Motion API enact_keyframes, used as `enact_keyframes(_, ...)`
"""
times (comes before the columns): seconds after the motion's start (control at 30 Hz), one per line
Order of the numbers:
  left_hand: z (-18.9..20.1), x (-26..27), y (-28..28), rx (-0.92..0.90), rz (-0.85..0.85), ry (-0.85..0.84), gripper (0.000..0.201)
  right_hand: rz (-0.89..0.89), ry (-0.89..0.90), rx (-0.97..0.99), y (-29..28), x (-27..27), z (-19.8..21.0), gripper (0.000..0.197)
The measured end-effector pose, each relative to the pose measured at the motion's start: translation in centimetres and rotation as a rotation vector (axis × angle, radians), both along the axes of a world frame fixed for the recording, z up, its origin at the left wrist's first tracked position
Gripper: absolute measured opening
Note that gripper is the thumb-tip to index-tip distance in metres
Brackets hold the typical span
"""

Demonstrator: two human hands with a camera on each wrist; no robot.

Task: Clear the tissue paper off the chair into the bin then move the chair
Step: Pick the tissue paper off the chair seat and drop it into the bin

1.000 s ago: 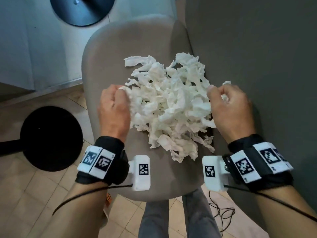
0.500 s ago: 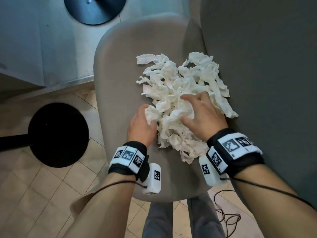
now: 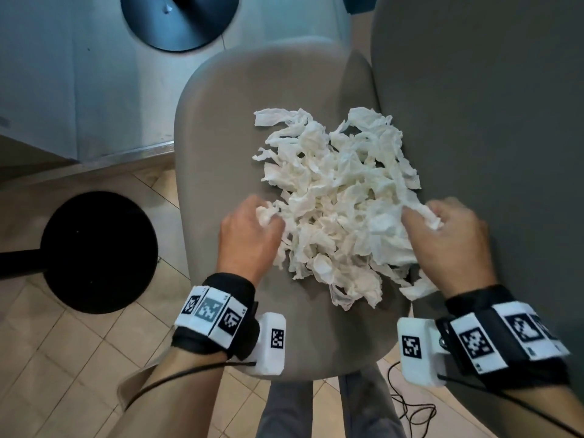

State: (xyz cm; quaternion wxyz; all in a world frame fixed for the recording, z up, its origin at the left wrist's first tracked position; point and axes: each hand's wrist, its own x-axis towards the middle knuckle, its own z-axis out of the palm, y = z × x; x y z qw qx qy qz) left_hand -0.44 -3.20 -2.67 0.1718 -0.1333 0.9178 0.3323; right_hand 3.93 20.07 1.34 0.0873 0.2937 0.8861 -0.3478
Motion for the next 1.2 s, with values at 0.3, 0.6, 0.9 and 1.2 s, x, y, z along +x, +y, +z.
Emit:
enact_keyframes(0.3,-3.3,-2.0,4.6,-0.078,-0.241,-0.178,0.025,0.352,-0.249,-0.034,-2.8,-1.8,-4.9,0.063)
enact_keyframes(0.6,-0.1,0.1,-1.7,0.134,0.226,0.019,0.037,0.05,-0.119,-0.069,-0.8,-1.1,-3.3,0.033)
enact_keyframes(0.9,-3.2,1.1,-3.5,0.056,0.167,-0.185,0.018,0.101,-0.106,-0.083,-0.8,0.6,-3.4,0.025)
enact_keyframes(1.2,-6.1,0.1,-1.4,-0.067,0.032,-0.221,0.029,0.136,-0.104,-0.24,-3.3,0.9,-4.4,0.005)
